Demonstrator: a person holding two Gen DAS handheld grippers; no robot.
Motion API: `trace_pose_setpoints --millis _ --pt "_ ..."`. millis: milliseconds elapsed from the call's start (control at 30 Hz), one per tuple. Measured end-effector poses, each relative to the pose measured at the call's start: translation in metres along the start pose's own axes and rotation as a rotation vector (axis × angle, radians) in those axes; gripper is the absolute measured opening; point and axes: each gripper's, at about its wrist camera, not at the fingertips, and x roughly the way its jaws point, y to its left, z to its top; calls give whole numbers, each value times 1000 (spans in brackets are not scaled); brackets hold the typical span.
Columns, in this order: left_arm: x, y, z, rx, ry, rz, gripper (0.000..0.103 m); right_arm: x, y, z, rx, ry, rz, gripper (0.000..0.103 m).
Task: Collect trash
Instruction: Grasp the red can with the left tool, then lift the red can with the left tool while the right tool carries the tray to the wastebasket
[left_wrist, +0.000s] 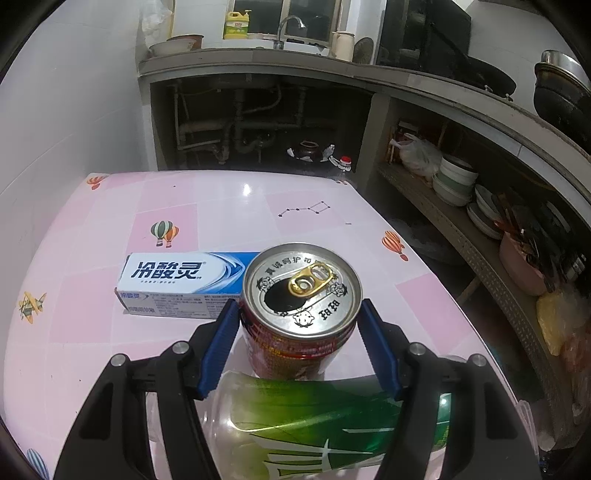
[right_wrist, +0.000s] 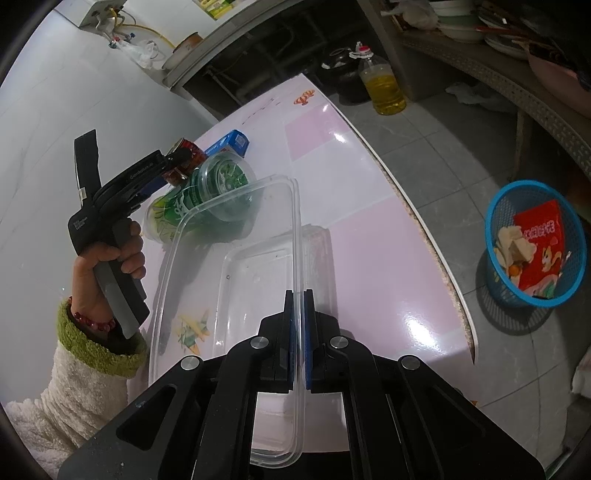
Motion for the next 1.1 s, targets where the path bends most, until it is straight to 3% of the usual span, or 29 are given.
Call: trace_pose_setpoints --millis 1100 --pt "-49 9 7 -64 -141 -34 63 -1 1 6 1 -39 -18 3"
